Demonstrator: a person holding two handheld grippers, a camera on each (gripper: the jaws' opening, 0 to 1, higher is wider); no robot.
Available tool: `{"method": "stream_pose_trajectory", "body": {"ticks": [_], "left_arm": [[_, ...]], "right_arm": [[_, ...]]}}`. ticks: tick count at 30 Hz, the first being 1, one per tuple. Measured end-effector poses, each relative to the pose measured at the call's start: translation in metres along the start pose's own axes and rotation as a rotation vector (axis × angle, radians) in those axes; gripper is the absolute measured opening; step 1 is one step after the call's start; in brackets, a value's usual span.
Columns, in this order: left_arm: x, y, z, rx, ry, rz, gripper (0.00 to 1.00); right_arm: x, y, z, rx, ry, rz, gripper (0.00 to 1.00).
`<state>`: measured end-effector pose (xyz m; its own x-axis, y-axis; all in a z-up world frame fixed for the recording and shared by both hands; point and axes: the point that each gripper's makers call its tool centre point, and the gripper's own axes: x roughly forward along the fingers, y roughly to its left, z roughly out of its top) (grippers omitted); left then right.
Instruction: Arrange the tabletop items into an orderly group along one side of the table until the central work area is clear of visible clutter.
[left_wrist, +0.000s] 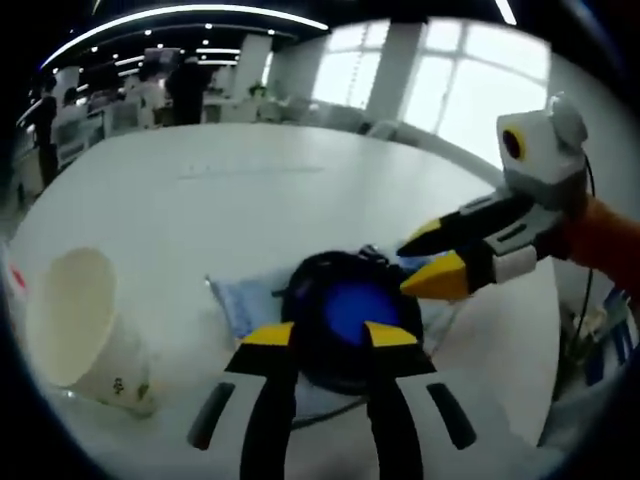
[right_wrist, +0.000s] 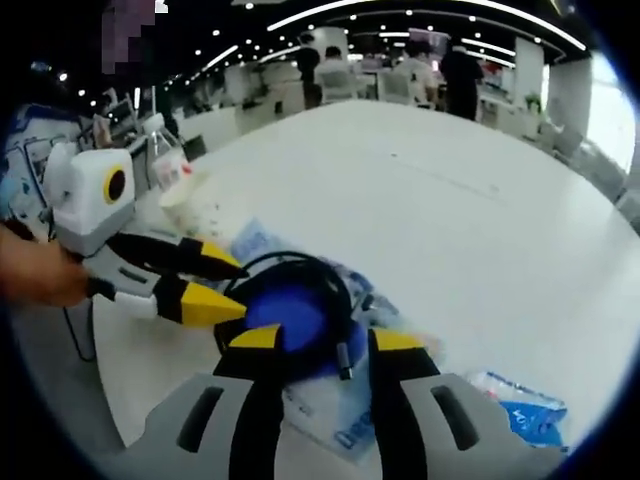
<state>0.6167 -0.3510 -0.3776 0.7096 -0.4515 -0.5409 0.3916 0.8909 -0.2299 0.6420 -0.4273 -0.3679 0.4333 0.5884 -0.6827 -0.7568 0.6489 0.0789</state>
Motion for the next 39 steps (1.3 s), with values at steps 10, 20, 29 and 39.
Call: {"method": "stream_pose_trajectory", "body": {"ticks": [10,20,29,39], "left_arm": [[0.002,-0.001,0.0,0.0,0.004,0.01,0.17],[0.006,0.001,-0.001,0.01,0.004,0.03,0.15],[0.008,0.004,0.0,0.004,0.01,0.046,0.13],[0.006,0.005,0.001,-0.006,0.012,0.062,0.09]], "right_arm": [[0.007,0.001,0.002,0.034,0.006,-0.022,0.27],[0.013,-0.002,-0.007,0.061,0.043,-0.043,0.26],[0.016,-0.002,-0.011,0.073,0.058,-0.059,0.24],[0.015,-0.003,-0.01,0.059,0.053,-0.073,0.18]]}}
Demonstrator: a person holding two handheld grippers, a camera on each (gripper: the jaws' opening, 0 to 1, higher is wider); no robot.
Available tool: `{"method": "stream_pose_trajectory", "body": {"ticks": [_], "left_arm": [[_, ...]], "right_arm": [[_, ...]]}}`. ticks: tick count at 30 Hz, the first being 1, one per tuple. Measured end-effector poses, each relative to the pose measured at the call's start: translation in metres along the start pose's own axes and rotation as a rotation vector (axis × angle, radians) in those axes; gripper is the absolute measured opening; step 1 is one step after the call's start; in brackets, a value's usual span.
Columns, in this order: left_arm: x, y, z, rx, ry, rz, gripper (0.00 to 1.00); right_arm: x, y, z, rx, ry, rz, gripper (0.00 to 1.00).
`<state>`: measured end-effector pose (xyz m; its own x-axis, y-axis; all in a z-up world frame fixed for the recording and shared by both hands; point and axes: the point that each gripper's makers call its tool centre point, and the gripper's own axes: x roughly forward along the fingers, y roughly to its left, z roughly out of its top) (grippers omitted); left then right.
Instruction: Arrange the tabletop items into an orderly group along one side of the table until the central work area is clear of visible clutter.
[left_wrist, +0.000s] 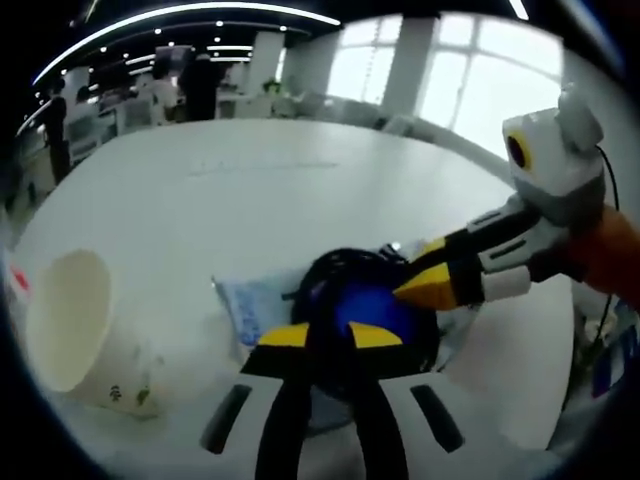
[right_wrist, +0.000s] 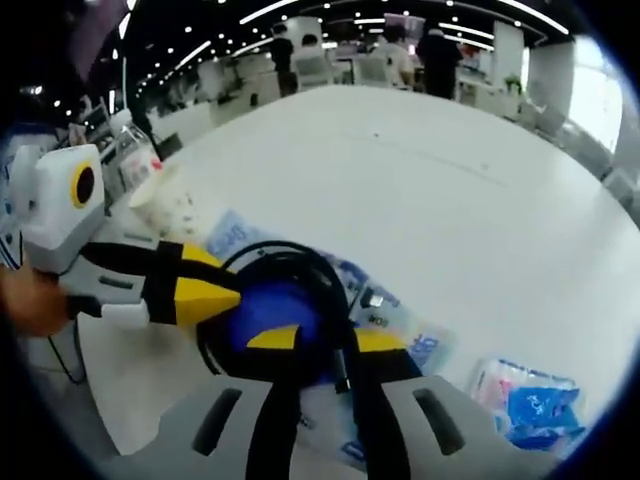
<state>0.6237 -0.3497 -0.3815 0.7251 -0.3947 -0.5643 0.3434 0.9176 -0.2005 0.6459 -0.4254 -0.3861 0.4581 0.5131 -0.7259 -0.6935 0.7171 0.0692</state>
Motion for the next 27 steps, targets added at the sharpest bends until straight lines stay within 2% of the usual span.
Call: {"method": "stream_pose_trajectory", "body": {"ticks": [12,27], "left_arm": [[-0.006,-0.002,0.005,0.005,-0.013,0.005,0.05],[-0.013,-0.013,0.015,0.014,-0.038,-0.018,0.03]], "right_arm": [[-0.007,-0.003,0.003,-0.01,-0.017,-0.015,0.13],[-0.023,-0.005,0.004,-0.013,-0.041,-0.018,0.12]]}}
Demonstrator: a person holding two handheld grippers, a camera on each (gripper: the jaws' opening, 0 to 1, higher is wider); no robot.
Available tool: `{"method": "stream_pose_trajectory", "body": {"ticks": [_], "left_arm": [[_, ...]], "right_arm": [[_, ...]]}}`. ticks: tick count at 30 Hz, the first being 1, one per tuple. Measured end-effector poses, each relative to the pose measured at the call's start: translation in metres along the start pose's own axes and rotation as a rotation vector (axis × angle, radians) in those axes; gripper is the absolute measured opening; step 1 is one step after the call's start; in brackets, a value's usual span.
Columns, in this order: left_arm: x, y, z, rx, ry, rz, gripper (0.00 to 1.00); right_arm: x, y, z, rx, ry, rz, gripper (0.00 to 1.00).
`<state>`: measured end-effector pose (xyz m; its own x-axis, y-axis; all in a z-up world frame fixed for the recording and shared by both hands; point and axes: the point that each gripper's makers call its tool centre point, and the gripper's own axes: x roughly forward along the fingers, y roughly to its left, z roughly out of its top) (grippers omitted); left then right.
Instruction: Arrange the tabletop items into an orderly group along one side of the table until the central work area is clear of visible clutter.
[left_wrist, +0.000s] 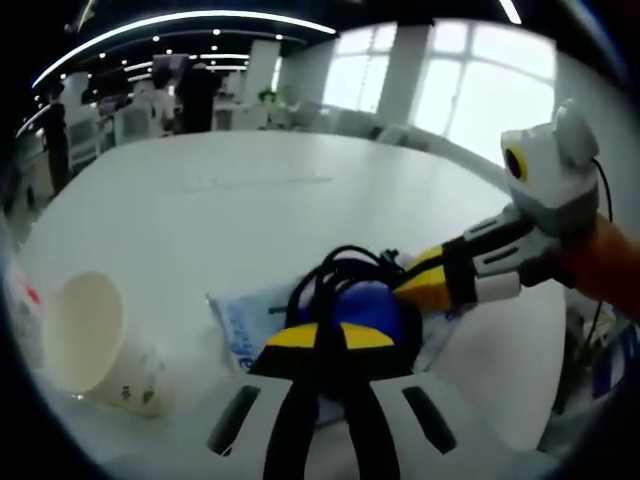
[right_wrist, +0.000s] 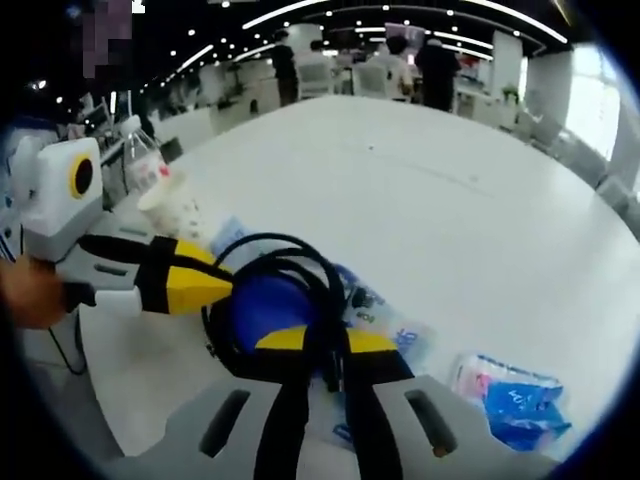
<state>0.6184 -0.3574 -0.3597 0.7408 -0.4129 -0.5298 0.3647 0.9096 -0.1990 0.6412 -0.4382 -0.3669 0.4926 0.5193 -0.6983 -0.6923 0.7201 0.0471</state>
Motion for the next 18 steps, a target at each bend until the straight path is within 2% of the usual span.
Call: {"method": "stream_pose_trajectory", "body": {"ticks": [11,18], "left_arm": [[-0.013,-0.013,0.012,0.02,-0.025,-0.03,0.02],[-0.024,-0.027,0.018,0.036,-0.04,-0.056,0.01]], "right_arm": [[-0.019,0.001,0.003,-0.005,-0.026,-0.002,0.11],[-0.038,0.002,0.005,0.007,-0.053,0.002,0.11]]}}
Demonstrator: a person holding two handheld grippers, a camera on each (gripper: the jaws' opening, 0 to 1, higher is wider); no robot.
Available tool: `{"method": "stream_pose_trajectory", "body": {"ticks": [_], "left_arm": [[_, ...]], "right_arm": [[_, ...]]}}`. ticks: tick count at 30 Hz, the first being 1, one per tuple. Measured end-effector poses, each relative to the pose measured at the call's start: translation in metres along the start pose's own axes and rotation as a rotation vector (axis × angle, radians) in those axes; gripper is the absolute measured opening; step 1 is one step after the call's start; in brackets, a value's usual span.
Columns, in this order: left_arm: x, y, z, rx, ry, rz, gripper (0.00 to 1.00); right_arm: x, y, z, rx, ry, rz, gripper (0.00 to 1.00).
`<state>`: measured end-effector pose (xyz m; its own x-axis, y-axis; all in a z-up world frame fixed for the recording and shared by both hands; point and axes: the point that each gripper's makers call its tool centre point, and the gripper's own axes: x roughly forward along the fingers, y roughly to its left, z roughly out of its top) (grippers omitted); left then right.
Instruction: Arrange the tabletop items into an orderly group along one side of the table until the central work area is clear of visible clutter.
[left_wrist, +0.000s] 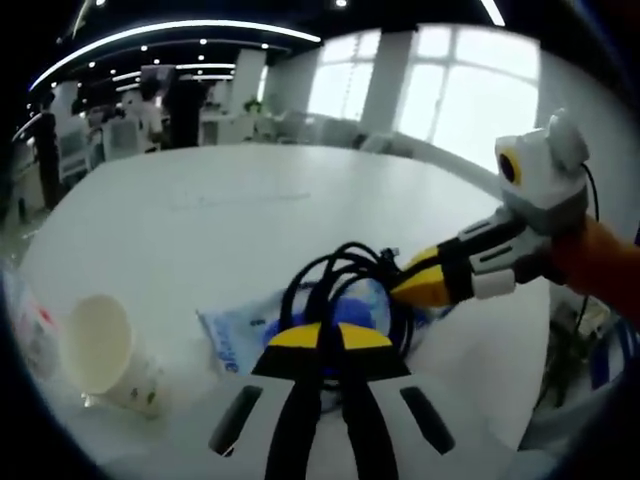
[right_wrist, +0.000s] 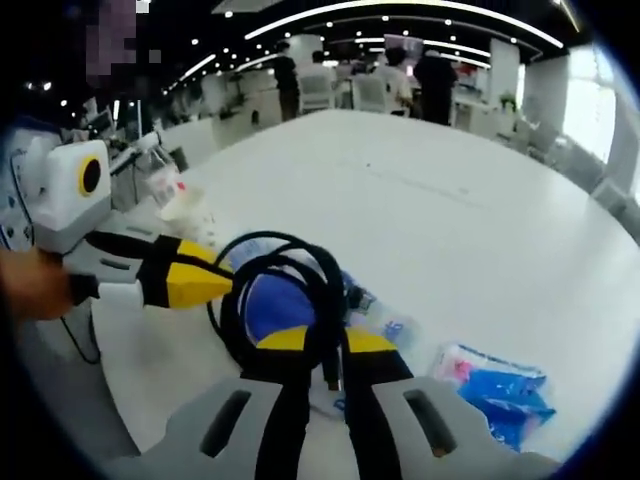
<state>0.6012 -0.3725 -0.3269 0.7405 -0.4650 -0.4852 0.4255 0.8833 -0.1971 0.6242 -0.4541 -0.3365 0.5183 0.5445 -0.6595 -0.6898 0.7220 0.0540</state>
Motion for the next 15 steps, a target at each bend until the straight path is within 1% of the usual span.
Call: {"method": "stream_pose_trajectory", "body": {"ticks": [3,5,9,15], "left_arm": [[-0.004,-0.007,0.002,0.004,0.001,-0.013,0.02],[-0.007,-0.017,0.003,0.013,0.002,-0.036,0.02],[-0.01,-0.029,0.002,0.014,0.004,-0.06,0.02],[-0.015,-0.051,-0.003,0.029,0.012,-0.101,0.02]], "right_arm": [[-0.009,0.001,0.0,0.004,-0.007,0.005,0.11],[-0.018,0.002,-0.002,-0.007,-0.01,0.004,0.11],[-0.031,0.002,-0.006,-0.01,-0.016,-0.001,0.11],[-0.054,0.002,-0.018,-0.008,-0.02,-0.01,0.11]]}}
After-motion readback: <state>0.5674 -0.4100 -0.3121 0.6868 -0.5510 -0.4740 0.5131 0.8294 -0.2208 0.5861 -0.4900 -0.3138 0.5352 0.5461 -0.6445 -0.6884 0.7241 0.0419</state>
